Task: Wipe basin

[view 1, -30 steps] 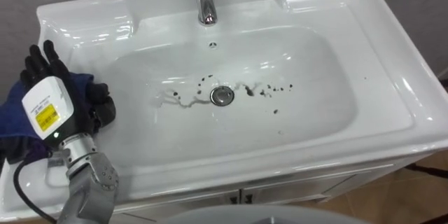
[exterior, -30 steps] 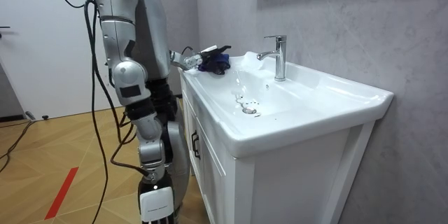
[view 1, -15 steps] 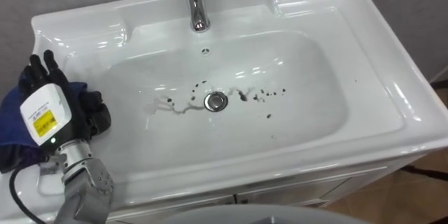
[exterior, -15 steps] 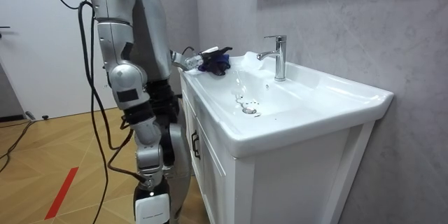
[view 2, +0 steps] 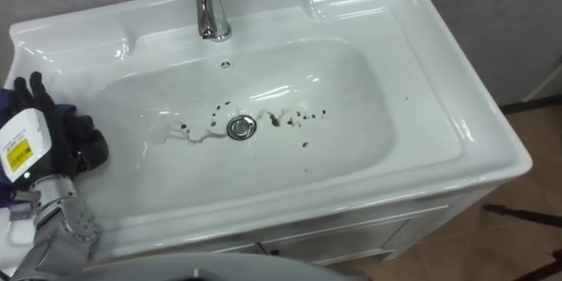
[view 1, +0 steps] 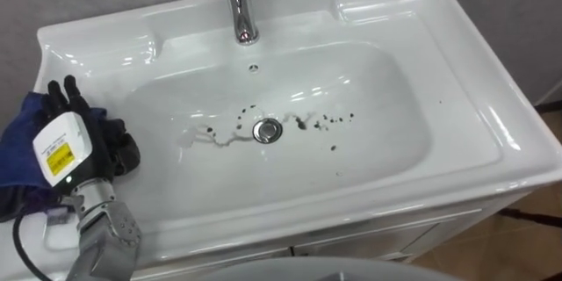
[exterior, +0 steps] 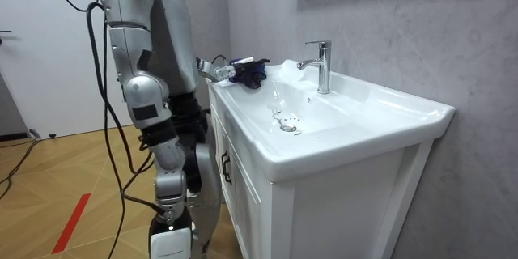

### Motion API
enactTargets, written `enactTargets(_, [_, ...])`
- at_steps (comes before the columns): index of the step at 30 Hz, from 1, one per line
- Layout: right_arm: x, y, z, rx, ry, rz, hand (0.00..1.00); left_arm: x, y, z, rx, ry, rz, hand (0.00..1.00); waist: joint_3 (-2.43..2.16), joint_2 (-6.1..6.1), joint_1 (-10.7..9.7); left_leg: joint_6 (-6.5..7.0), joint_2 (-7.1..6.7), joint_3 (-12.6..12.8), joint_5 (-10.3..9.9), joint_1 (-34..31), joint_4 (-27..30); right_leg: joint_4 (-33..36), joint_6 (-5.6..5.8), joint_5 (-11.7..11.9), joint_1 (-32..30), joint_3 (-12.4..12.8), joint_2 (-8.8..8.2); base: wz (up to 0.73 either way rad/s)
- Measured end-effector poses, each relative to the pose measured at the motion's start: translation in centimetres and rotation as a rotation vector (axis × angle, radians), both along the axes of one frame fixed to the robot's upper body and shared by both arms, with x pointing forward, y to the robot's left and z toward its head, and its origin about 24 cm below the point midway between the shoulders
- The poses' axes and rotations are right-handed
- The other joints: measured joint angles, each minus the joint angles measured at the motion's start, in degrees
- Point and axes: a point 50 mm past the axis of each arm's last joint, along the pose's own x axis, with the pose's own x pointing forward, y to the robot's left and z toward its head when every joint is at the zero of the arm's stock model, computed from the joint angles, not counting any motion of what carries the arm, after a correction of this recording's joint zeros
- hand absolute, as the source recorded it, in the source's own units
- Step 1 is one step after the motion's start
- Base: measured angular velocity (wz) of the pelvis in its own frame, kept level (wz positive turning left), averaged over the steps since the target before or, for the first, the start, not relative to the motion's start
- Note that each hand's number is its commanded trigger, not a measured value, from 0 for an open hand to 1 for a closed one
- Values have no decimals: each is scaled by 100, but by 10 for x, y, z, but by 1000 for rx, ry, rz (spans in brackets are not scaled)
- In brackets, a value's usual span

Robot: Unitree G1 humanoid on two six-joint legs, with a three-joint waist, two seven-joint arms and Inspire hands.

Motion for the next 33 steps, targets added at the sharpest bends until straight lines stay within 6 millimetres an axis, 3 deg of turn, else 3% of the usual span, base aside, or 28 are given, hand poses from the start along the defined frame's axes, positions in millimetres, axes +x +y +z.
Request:
enactTargets(11, [0,-1,1,18,25,-13,0,-1,5,-2,-22,50,-9,2,-1,0,-1,-11,53,20,6,6,-3,-5,-40,15,-4,5,50,0])
enactTargets(12, [0,-1,1,18,25,-14,0,-1,5,-2,-20,52,-9,21,-1,0,-1,-11,59,20,6,6,-3,-6,-47,14,-4,5,56,0])
enactTargets(13, [0,-1,1,17,28,-15,0,-2,6,-3,-17,58,-9,51,-1,0,-2,-13,68,21,8,8,1,-6,-61,11,-4,6,65,-4])
enactTargets(14, [0,-1,1,17,31,-16,0,-3,8,-3,-13,65,-8,60,-2,-2,-4,-49,71,25,29,11,0,-4,-72,9,-3,8,66,-4])
enactTargets(15, [-1,-1,1,19,32,-16,0,-4,9,-4,-12,72,-8,91,-2,-2,-5,-72,74,25,43,10,-1,-3,-83,7,-4,7,67,-3])
enactTargets(16, [-1,0,1,20,32,-17,0,-4,9,-4,-12,75,-8,100,-2,-2,-4,-80,77,25,48,10,0,-3,-88,7,-4,7,70,0])
enactTargets(33, [7,0,1,30,32,-10,0,-5,12,0,132,46,-39,100,-18,-29,-4,-119,101,175,74,4,-5,-4,-129,-15,-4,0,89,0])
